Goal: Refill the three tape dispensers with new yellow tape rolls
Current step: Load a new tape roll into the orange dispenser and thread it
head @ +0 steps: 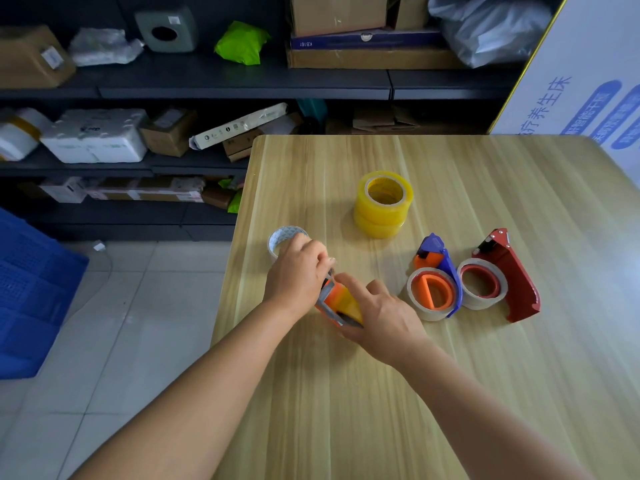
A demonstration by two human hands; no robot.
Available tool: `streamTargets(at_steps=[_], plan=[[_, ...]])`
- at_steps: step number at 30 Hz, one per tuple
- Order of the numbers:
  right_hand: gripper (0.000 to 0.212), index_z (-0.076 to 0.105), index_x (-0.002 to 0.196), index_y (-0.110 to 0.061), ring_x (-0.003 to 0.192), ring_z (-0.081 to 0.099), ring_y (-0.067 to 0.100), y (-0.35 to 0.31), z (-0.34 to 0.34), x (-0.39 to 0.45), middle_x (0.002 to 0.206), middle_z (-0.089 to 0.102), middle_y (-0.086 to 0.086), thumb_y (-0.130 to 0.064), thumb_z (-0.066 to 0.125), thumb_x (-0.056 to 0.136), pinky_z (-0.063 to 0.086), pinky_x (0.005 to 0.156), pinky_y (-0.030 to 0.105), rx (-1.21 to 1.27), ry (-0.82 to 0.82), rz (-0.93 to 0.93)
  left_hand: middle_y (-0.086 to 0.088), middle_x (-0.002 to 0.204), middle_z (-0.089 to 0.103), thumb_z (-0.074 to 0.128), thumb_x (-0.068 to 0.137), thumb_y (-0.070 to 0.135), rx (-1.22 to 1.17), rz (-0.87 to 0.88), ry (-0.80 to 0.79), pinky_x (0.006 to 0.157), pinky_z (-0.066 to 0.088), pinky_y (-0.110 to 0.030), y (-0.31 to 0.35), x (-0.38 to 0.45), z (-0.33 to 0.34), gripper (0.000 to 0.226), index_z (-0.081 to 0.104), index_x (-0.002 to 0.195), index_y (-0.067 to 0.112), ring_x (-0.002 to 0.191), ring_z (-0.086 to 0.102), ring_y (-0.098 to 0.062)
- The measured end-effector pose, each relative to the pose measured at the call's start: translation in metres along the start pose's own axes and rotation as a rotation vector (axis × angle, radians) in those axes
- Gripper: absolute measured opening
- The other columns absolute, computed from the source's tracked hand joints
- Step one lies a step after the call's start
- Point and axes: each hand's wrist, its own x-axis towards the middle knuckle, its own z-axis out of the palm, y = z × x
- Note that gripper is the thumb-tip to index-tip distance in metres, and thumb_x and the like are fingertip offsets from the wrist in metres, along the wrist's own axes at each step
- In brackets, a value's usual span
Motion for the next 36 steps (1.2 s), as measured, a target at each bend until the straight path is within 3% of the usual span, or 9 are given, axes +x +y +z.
streamTargets(at_steps=[4, 7, 9, 12, 16, 20, 24, 29, 36], plan=[[0.069, 0.018, 0.143, -0.040, 0.092, 0.062, 0.026, 0.003, 0.001, 0.001, 0.120, 0.047, 0.005, -0.055, 0.057, 0.087, 0.051, 0.069, 0.032, -0.019, -0.047, 0.005, 0.009, 0.078, 0.050, 0.048, 0.097, 0.031, 0.016, 0.081, -0.036, 0.063, 0.040, -0.034, 0.002, 0.004, 0.001, 0.022, 0.053, 0.085, 0.013, 0.089, 0.051, -0.019], [0.068, 0.020, 0.145, -0.040, 0.094, 0.061, 0.026, 0.004, 0.003, 0.001, 0.121, 0.046, 0.005, -0.053, 0.055, 0.089, 0.051, 0.071, 0.032, -0.026, -0.056, 0.010, 0.003, 0.078, 0.054, 0.048, 0.097, 0.030, 0.014, 0.086, -0.075, 0.063, 0.040, -0.034, 0.001, 0.012, 0.002, 0.021, 0.053, 0.087, 0.012, 0.086, 0.052, -0.020], [0.066, 0.021, 0.146, -0.040, 0.095, 0.061, 0.026, 0.004, 0.005, 0.003, 0.121, 0.045, 0.006, -0.054, 0.053, 0.090, 0.052, 0.074, 0.034, -0.043, -0.071, 0.011, -0.001, 0.080, 0.061, 0.051, 0.095, 0.028, -0.044, 0.037, -0.092, 0.065, 0.045, -0.035, -0.002, 0.016, 0.001, 0.019, 0.056, 0.087, 0.011, 0.082, 0.056, -0.021], [0.065, 0.020, 0.146, -0.041, 0.095, 0.060, 0.026, 0.004, 0.007, 0.004, 0.120, 0.044, 0.006, -0.054, 0.051, 0.090, 0.053, 0.074, 0.035, -0.047, -0.077, 0.019, 0.003, 0.074, 0.061, 0.057, 0.092, 0.030, -0.173, -0.076, -0.140, 0.061, 0.045, -0.028, -0.004, 0.017, -0.003, 0.016, 0.058, 0.085, 0.015, 0.072, 0.058, -0.015], [0.064, 0.022, 0.146, -0.041, 0.094, 0.061, 0.026, 0.007, 0.009, 0.005, 0.119, 0.044, 0.006, -0.054, 0.051, 0.091, 0.051, 0.070, 0.033, -0.035, -0.061, 0.032, 0.006, 0.075, 0.066, 0.057, 0.091, 0.040, -0.424, -0.221, -0.195, 0.066, 0.047, -0.023, -0.007, 0.011, -0.011, 0.023, 0.060, 0.089, 0.017, 0.077, 0.064, -0.011], [0.063, 0.022, 0.146, -0.040, 0.091, 0.061, 0.027, 0.005, 0.009, 0.007, 0.118, 0.044, 0.007, -0.051, 0.052, 0.091, 0.054, 0.072, 0.035, -0.046, -0.058, 0.017, 0.007, 0.080, 0.066, 0.068, 0.079, 0.048, -0.250, -0.216, -0.274, 0.069, 0.051, -0.026, -0.006, 0.007, -0.014, 0.031, 0.065, 0.085, 0.018, 0.077, 0.063, -0.009], [0.063, 0.022, 0.144, -0.040, 0.086, 0.062, 0.027, 0.003, 0.009, 0.009, 0.116, 0.044, 0.007, -0.052, 0.051, 0.091, 0.056, 0.072, 0.038, -0.074, -0.056, 0.009, 0.009, 0.083, 0.062, 0.068, 0.068, 0.059, -0.081, -0.233, -0.239, 0.068, 0.052, -0.032, 0.001, 0.010, -0.008, 0.038, 0.063, 0.078, 0.023, 0.077, 0.061, -0.009], [0.065, 0.017, 0.146, -0.042, 0.089, 0.062, 0.027, 0.002, 0.008, 0.010, 0.119, 0.044, 0.008, -0.055, 0.049, 0.091, 0.056, 0.074, 0.038, -0.089, -0.068, 0.008, 0.003, 0.092, 0.063, 0.061, 0.084, 0.032, -0.028, -0.142, -0.200, 0.072, 0.053, -0.037, 0.004, 0.016, -0.001, 0.017, 0.068, 0.078, 0.017, 0.083, 0.061, -0.016], [0.068, 0.014, 0.148, -0.041, 0.089, 0.062, 0.027, 0.003, 0.005, 0.013, 0.119, 0.044, 0.009, -0.053, 0.050, 0.092, 0.055, 0.072, 0.036, -0.069, -0.093, 0.034, 0.006, 0.087, 0.065, 0.061, 0.087, 0.035, -0.084, -0.181, -0.160, 0.066, 0.049, -0.032, 0.000, 0.020, 0.003, 0.020, 0.070, 0.078, 0.020, 0.075, 0.060, -0.012]])
